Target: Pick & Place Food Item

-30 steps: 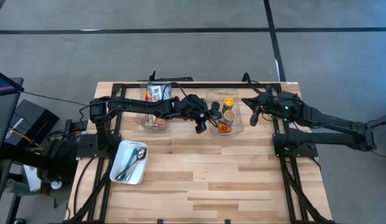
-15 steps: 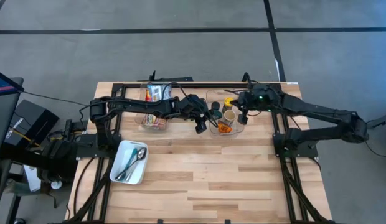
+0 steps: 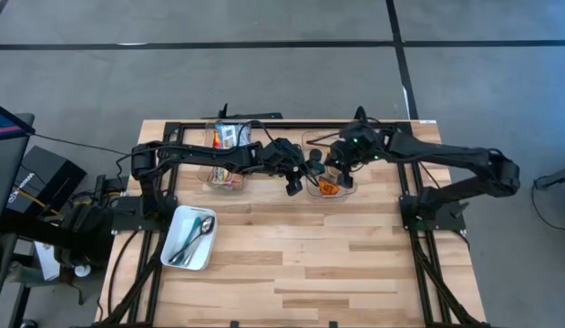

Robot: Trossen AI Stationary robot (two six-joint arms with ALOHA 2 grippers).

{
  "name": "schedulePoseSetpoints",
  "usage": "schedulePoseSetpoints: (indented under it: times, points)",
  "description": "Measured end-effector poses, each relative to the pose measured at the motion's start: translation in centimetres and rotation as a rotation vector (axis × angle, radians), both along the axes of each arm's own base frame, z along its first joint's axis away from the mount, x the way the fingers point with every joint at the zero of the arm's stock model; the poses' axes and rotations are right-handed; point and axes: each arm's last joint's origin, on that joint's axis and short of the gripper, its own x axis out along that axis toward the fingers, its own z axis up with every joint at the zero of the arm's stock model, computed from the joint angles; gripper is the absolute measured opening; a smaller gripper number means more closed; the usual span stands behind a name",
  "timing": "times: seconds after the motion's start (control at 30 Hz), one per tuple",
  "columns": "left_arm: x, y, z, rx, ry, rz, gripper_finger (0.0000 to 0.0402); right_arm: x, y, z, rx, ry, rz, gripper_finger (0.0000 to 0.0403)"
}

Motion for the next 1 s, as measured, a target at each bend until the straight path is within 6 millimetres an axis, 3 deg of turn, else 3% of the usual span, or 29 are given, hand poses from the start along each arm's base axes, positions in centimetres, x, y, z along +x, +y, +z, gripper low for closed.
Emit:
schedulePoseSetpoints:
  times: [0.23, 0.57, 0.7, 1.0]
  points:
    - [0.0, 0.0, 0.0, 0.0, 0.0, 0.0, 0.014, 1.1, -0.5, 0.7, 0.041, -0.011, -0.038, 0.0024]
    - [0.0, 0.0, 0.0, 0.009, 0.003, -0.006, 0.014, 1.3, 0.0, 0.9, 0.029, -0.018, -0.01, 0.0174]
    - [0.0, 0.0, 0.0, 0.009, 0.002, -0.006, 0.014, 1.6, 0.5, 1.0, -0.022, -0.02, 0.057, 0.0217]
    - [0.1, -0.2, 0.1, 0.031, -0.008, -0.034, 0.014, 1.9, 0.9, 1.1, -0.067, -0.037, 0.113, 0.0223]
